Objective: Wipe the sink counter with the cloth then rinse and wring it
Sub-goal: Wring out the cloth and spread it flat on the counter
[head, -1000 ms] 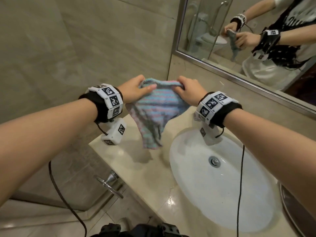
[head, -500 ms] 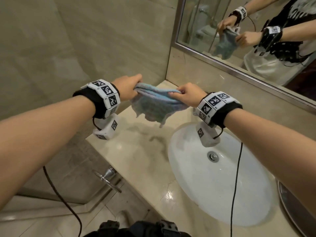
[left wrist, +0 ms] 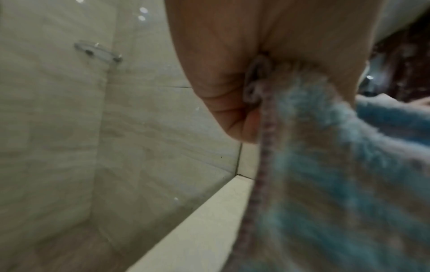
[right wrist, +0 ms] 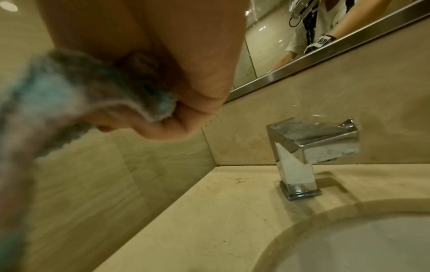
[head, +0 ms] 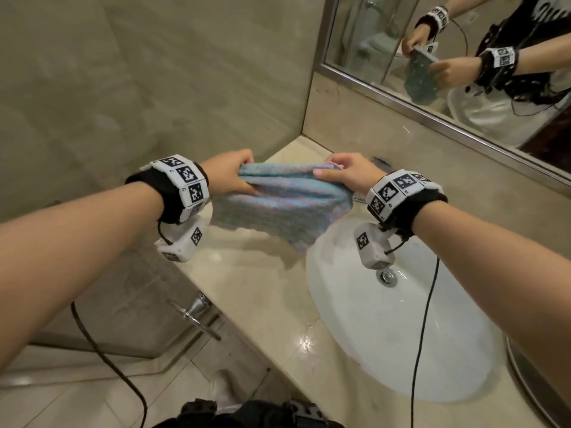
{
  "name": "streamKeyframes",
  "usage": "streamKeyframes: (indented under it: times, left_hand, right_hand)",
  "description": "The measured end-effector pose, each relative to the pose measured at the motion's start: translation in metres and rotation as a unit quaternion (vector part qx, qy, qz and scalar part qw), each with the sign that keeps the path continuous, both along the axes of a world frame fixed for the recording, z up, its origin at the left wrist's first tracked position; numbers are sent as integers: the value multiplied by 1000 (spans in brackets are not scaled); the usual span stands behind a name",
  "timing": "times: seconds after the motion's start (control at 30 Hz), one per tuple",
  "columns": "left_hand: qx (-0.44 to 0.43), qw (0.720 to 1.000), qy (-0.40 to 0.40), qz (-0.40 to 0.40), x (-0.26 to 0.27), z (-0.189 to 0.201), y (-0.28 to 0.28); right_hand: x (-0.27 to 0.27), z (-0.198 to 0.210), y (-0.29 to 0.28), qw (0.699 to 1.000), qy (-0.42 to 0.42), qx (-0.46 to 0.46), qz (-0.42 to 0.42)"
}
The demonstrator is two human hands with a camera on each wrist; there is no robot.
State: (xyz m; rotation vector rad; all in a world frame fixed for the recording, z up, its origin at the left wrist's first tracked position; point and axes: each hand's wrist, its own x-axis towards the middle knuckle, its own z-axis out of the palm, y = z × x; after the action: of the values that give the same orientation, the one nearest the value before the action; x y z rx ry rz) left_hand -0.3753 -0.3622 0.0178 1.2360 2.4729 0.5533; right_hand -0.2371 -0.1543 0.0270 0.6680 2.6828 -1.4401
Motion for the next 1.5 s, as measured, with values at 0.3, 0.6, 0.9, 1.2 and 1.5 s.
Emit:
streamKeyframes:
  times: [0.3, 0.6, 0.9, 1.2, 1.5]
  left_hand:
    - [-23, 992, -127, -14, -5, -8, -6]
    - [78, 989, 2, 122, -50, -4, -17]
    - [156, 979, 27, 129, -48, 6, -47]
    - [-76, 971, -221, 57, 15, -65, -106]
    - [-105, 947, -297, 63, 48, -97, -108]
  right_hand:
    - [4, -14, 5, 999, -37, -2, 26]
    - [-27, -12, 6, 998, 50, -13, -46]
    - [-40, -12, -3, 991, 126, 16, -50]
    - [-8, -69, -23, 959, -211, 48, 181]
    - [13, -90, -11, 919, -319, 34, 230]
